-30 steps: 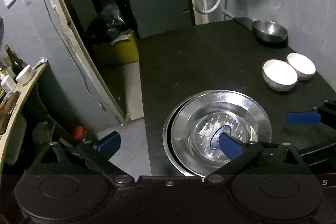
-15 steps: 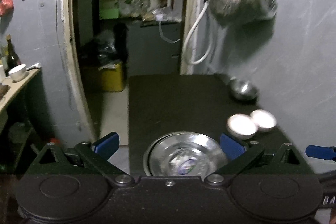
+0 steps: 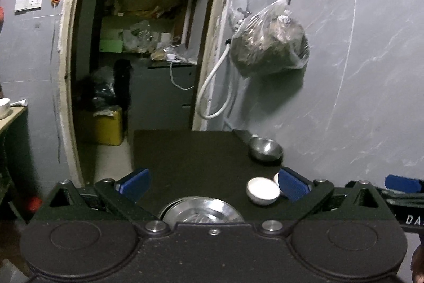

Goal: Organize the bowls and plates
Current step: 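Raise the left tool and move it toward the handled steel bowl, then close the left tool on the rim of the handled steel bowl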

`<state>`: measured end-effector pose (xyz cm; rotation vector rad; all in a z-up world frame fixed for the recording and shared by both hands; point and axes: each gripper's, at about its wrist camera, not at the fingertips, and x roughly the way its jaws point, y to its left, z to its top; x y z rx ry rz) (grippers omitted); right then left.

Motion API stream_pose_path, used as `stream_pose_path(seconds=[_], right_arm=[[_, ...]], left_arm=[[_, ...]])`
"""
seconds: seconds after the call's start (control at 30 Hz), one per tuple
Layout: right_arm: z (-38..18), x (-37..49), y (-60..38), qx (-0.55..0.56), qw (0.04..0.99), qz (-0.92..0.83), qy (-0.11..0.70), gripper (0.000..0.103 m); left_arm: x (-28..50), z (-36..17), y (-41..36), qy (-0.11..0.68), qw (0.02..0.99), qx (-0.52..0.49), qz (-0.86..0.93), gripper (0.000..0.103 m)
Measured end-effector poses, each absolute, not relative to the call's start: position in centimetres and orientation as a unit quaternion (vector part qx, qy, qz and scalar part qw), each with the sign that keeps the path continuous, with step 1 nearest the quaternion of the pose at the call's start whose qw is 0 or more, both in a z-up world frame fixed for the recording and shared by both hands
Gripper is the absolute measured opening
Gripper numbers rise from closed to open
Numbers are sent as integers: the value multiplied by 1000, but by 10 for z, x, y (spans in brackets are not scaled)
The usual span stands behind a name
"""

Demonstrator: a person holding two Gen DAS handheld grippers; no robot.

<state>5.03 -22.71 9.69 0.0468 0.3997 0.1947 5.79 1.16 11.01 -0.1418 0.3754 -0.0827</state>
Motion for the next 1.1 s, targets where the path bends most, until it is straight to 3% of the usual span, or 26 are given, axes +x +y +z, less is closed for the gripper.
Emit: stream_pose_path(seconds=[0.3,0.6,1.1], right_arm=[[117,72,-247,10,977,38,208,103],[123,161,-264,-22,977,66,202,103],[70,318,-255,-29,965,96,242,103]], left_arm=[[106,125,10,191,976,-102,-39,102],[184,133,-4,197,975,-99,5,102],[333,115,-43,236,970,-53,33,102]])
